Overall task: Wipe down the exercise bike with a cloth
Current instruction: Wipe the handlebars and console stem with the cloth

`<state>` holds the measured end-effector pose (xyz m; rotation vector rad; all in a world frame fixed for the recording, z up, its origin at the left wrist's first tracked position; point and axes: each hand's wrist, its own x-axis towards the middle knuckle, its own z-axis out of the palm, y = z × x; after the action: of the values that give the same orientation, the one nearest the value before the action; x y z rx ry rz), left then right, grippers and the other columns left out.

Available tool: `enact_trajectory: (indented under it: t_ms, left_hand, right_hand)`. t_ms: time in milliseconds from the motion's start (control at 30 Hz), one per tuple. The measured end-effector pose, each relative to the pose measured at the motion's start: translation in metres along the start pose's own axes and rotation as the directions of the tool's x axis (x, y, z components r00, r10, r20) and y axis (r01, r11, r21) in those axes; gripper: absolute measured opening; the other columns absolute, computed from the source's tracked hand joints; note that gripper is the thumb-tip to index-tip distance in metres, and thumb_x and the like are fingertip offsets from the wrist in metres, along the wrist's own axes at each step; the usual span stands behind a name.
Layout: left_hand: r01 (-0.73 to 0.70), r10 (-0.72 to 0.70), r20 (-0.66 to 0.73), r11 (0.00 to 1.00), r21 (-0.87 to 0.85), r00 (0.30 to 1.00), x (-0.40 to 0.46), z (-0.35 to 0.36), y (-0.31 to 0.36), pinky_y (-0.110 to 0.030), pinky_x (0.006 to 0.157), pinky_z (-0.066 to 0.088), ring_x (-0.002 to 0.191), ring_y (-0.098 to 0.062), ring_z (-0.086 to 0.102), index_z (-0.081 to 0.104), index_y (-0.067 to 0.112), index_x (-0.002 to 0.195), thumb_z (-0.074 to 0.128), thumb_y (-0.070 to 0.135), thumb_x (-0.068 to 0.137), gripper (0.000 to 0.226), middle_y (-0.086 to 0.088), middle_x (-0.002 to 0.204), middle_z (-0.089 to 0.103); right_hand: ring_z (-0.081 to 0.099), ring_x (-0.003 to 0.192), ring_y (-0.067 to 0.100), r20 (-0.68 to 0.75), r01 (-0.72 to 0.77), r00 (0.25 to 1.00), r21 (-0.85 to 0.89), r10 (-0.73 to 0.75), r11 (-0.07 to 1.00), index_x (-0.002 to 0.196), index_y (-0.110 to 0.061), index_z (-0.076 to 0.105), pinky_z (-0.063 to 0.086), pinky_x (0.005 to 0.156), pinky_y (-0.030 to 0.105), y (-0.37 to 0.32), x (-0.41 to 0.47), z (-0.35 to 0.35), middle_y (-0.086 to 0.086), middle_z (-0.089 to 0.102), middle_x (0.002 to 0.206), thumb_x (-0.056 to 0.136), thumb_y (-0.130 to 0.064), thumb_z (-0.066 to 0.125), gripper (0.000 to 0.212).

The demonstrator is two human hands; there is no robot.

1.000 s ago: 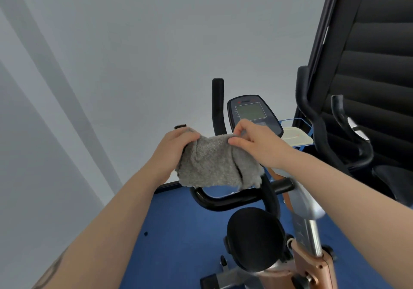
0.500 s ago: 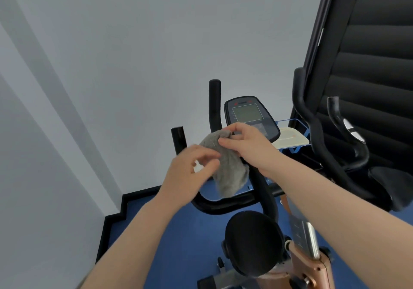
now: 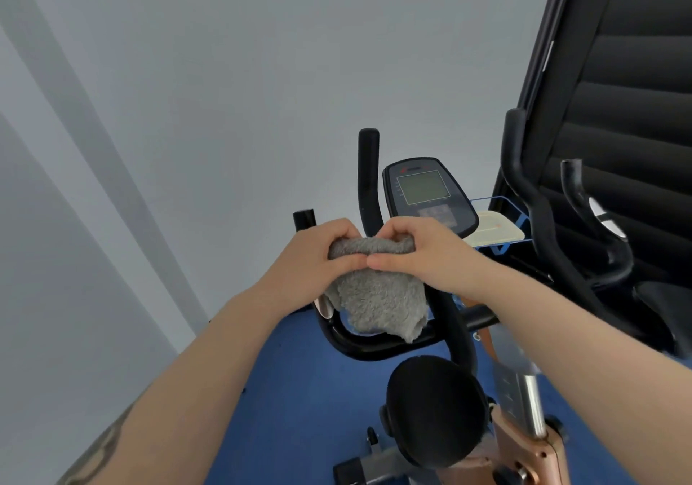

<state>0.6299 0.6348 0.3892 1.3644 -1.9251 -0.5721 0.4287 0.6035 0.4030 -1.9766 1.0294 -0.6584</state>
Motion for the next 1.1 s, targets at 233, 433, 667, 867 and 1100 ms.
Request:
enact_trajectory:
  t_ms: [233,433,667,867,1100]
  left_hand:
    - [-0.029,0.088,-0.297,0.979,0.201,0.951,0.011,-0.035,-0.038,-0.006,0.094,0.029,0.115,-0.006,0.050,0.067,0.025,0.110,0.063,0.011,0.092,0.023,0.014,0.118,0.060]
    - [-0.077,0.106,-0.212,0.987,0.138,0.972,0.030,-0.057,-0.073,-0.006,0.088,0.038,0.101,0.010,0.055,0.068,0.028,0.112,0.056,0.018,0.098,0.021,0.022,0.107,0.064]
    - [-0.217,0.218,-0.039,0.976,0.017,0.975,0.038,-0.074,-0.097,-0.009,0.088,0.042,0.101,0.003,0.060,0.070,0.029,0.108,0.057,0.010,0.097,0.026,0.024,0.104,0.066]
    - [-0.289,0.292,0.014,0.952,-0.098,0.956,0.029,-0.069,-0.115,-0.007,0.096,0.037,0.117,0.005,0.053,0.062,0.022,0.130,0.045,0.008,0.102,0.035,0.018,0.124,0.060]
    - [-0.276,0.288,-0.016,0.898,-0.342,0.958,0.028,-0.065,-0.129,-0.010,0.097,0.041,0.120,0.003,0.055,0.059,0.034,0.126,0.039,0.015,0.097,0.040,0.024,0.126,0.062]
  right_hand:
    - [0.061,0.079,0.008,-0.458,-0.128,0.876,0.088,0.154,0.988,0.090,-0.021,0.062,0.050,0.067,0.024,-0.008,0.019,0.050,-0.008,0.064,0.085,0.081,-0.036,0.074,0.021]
    - [0.058,0.080,0.008,-0.574,-0.123,0.809,0.042,0.125,0.991,0.088,-0.027,0.055,0.046,0.070,0.027,-0.041,0.043,0.121,-0.013,0.061,0.082,0.092,-0.048,0.055,0.021]
    - [0.046,0.100,0.011,-0.718,-0.224,0.692,-0.112,0.077,0.968,0.105,-0.020,0.057,0.038,0.088,0.025,-0.032,0.056,0.157,-0.009,0.054,0.104,0.095,-0.036,0.056,0.019]
    - [0.043,0.059,0.011,-0.755,-0.509,0.630,-0.225,0.181,0.831,0.123,-0.019,0.034,0.026,0.048,0.022,-0.033,0.095,0.171,-0.009,0.042,0.090,0.098,-0.038,0.012,0.038]
    - [0.055,0.070,0.018,-0.777,-0.509,0.629,-0.411,0.001,0.756,0.122,-0.016,0.041,0.038,0.044,0.032,-0.039,0.115,0.172,-0.003,0.055,0.101,0.101,-0.028,0.015,0.036]
